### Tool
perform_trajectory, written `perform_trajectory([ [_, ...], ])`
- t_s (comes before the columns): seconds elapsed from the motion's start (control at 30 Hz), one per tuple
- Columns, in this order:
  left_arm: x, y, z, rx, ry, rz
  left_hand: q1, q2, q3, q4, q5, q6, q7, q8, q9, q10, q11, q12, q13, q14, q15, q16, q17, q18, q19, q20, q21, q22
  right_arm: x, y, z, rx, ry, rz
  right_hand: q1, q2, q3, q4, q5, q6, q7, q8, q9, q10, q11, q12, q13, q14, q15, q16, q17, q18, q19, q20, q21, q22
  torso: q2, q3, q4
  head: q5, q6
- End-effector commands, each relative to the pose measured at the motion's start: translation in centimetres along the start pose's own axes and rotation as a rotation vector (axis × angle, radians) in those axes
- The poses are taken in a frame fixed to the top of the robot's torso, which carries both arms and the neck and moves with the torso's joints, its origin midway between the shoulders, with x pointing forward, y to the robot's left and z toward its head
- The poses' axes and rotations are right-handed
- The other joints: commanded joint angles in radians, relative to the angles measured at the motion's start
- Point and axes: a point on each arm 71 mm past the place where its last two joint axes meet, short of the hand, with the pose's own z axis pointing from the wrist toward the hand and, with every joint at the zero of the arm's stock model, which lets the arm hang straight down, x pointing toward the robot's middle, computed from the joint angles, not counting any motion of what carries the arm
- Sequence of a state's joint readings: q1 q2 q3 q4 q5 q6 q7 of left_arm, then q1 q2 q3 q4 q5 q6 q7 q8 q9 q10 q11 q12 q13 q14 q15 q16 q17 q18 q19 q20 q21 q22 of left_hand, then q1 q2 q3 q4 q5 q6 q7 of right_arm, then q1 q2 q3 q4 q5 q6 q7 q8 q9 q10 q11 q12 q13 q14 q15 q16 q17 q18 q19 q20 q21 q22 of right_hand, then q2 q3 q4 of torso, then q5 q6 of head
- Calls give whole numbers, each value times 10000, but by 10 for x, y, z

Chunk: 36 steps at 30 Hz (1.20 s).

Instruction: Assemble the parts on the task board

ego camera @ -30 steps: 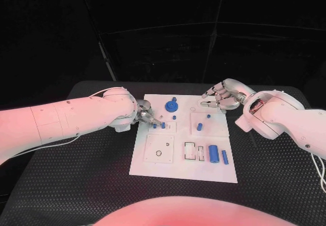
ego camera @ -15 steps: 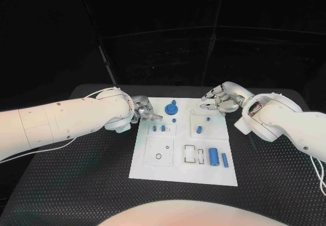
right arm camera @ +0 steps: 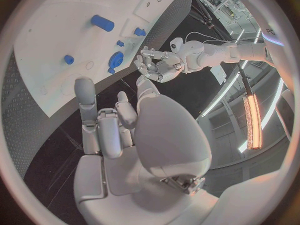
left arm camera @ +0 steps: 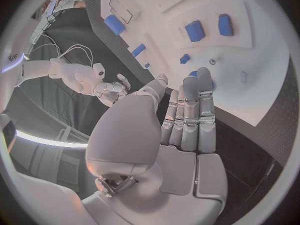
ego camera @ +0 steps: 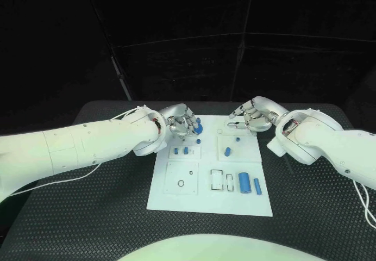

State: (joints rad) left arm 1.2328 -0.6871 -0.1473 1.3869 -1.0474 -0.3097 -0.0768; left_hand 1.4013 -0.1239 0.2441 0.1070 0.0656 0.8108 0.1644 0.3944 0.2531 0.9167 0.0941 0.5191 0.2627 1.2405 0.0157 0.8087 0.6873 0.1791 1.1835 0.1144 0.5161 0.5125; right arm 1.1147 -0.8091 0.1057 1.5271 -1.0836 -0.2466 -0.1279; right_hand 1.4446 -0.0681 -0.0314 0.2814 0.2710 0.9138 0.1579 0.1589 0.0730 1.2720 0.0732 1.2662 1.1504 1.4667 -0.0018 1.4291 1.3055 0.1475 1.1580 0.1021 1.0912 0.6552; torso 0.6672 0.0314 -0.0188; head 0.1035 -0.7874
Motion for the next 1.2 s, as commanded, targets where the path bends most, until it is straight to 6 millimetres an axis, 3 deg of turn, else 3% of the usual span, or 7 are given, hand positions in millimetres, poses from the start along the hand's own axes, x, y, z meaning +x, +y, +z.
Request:
perform_trajectory([
  [0.03,3,-11,4,1500,-129,1002,112,-46,55,-124,27,259,-33,-519,-485,194,-27,-632,-615,1013,-84,1329,1147,70,694,-107,120,-55,0,3,0,-131,42,38,-118,-9,-54,24,36,8,-8,56,-10,-42,-27,-21,-9,441,-55,-51,-9,117,-3,-31,-43,-8,14,1,-14,-16,21],
  [0.17,11,-9,10,1463,384,1844,213,-83,88,-321,37,288,-97,-1023,-891,100,-37,-1178,-1131,2039,-153,3593,3453,32,1394,-164,451,79,0,3,0,-144,51,40,-118,-9,-54,24,36,8,-8,56,-10,-42,-27,-21,-9,441,-55,-51,-9,117,-3,-31,-43,-8,18,-14,-45,-26,25],
  [0.33,19,-7,16,1244,986,2629,164,-101,-80,-491,34,423,-76,-1380,-1221,-255,36,-1571,-1549,2456,-100,4763,4641,2,1839,-143,774,272,1,3,0,-152,52,41,-123,-3,-55,26,38,6,-8,58,-11,-51,-27,-29,-21,439,-55,-59,-20,116,-2,-31,-45,-8,20,-12,-76,-21,47],
  [0.37,20,-7,17,1199,1083,2740,154,-91,-117,-515,33,460,-83,-1428,-1271,-296,41,-1613,-1610,2492,-98,4871,4740,-3,1896,-142,853,339,1,3,0,-154,52,42,-123,-3,-55,26,38,6,-8,58,-11,-51,-27,-29,-21,439,-55,-59,-20,116,-2,-31,-45,-8,17,-12,-57,-32,50],
  [0.6,26,-6,26,876,1499,3314,156,25,-211,-616,36,645,-147,-1604,-1464,-339,12,-1704,-1832,2529,-137,4912,4586,-83,2183,-169,1512,981,2,5,1,-195,72,52,-123,-3,-55,26,38,6,-8,58,-11,-51,-27,-29,-21,439,-55,-59,-20,116,-2,-31,-45,-8,22,-12,-74,-24,55],
  [0.97,27,-3,34,445,1657,3636,164,225,-151,-671,43,896,-136,-1703,-1599,-114,6,-1672,-1943,2545,-147,4937,4457,-132,2321,-192,1831,1301,2,5,1,-201,82,55,-123,-3,-55,26,38,6,-8,58,-11,-51,-27,-29,-21,439,-55,-59,-20,116,-2,-31,-45,-8,20,-11,-52,-58,29],
  [1.2,27,-4,37,379,1635,3672,266,475,122,-741,50,1148,-150,-1780,-1709,62,20,-1725,-1996,2549,-140,4998,4409,-171,2357,-190,2041,1536,2,6,1,-199,90,55,-127,5,-55,27,41,6,-9,63,-11,-51,-27,-28,-21,441,-55,-55,-8,116,-3,-31,-51,-14,13,-10,-51,-45,2],
])
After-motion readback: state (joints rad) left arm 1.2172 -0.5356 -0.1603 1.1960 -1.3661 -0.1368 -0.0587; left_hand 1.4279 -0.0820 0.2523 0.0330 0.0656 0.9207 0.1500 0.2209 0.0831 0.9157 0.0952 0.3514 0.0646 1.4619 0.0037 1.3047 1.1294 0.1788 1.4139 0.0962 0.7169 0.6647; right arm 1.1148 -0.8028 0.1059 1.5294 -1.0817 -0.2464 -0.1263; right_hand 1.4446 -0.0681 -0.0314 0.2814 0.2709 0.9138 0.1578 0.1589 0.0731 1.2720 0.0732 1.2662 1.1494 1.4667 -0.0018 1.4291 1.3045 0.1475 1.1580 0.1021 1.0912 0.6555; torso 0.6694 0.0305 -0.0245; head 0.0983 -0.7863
